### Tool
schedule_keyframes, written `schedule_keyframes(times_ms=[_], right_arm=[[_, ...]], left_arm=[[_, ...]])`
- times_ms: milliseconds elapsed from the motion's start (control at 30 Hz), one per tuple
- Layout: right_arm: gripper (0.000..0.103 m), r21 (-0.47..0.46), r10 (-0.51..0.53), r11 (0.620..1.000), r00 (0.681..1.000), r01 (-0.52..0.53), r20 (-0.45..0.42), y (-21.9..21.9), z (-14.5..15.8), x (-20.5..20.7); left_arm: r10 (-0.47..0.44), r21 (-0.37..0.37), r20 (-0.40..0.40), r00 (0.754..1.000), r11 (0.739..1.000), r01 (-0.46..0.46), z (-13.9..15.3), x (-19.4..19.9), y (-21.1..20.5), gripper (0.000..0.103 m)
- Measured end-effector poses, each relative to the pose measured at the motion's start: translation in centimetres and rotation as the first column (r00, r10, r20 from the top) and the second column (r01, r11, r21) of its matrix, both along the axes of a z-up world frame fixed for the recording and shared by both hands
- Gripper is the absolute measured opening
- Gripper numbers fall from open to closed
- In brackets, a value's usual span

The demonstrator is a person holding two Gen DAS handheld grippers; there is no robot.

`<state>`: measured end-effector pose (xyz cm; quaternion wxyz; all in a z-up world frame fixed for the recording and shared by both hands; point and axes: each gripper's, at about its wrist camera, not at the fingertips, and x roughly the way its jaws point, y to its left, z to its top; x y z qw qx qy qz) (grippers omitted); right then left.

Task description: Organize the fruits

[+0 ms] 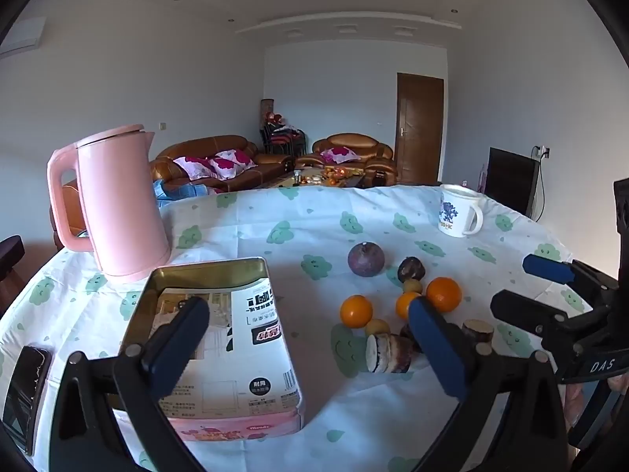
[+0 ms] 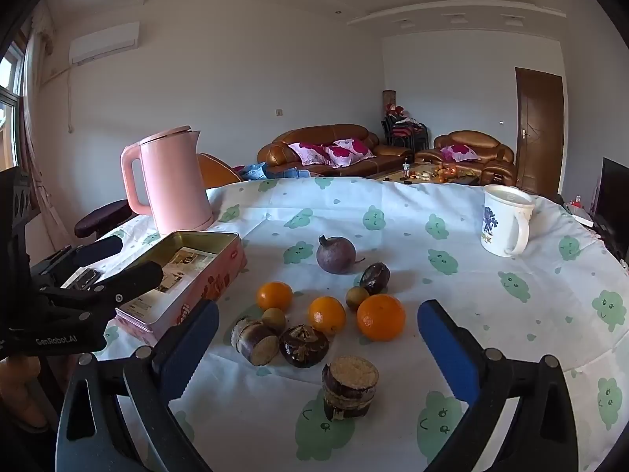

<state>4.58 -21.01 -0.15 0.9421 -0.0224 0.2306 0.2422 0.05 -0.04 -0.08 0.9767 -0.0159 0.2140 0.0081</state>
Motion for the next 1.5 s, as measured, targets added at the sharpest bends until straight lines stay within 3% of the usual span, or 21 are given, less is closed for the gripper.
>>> schedule_keyframes(times_ms=[267,400,1500], right_arm=[[0.102,-0.015,-0.016,1.0,1.0,0.016,-0.02,-0.2,-0.7,-0.1],[0.102,-0.004,-0.022,1.0,0.999,0.022,-0.039,-0.6,-0.8,-0.2],[0.102,0.008,-0.026,1.0,0.999,0.026,-0.023,-0.7,-1.1,-0.7]], left_arm=[[0.012,0.023,-0.008,1.0,1.0,-0.012,-0.3,0.1,-0.2,0.103],[-0.024,0.008,-0.016,1.0,1.0,0.024,-0.6,0.2,-0.4,0.103],[-0.014,0.014,-0.009,1.0,1.0,0.014,-0.4,-0.1,-0.2,0.103]])
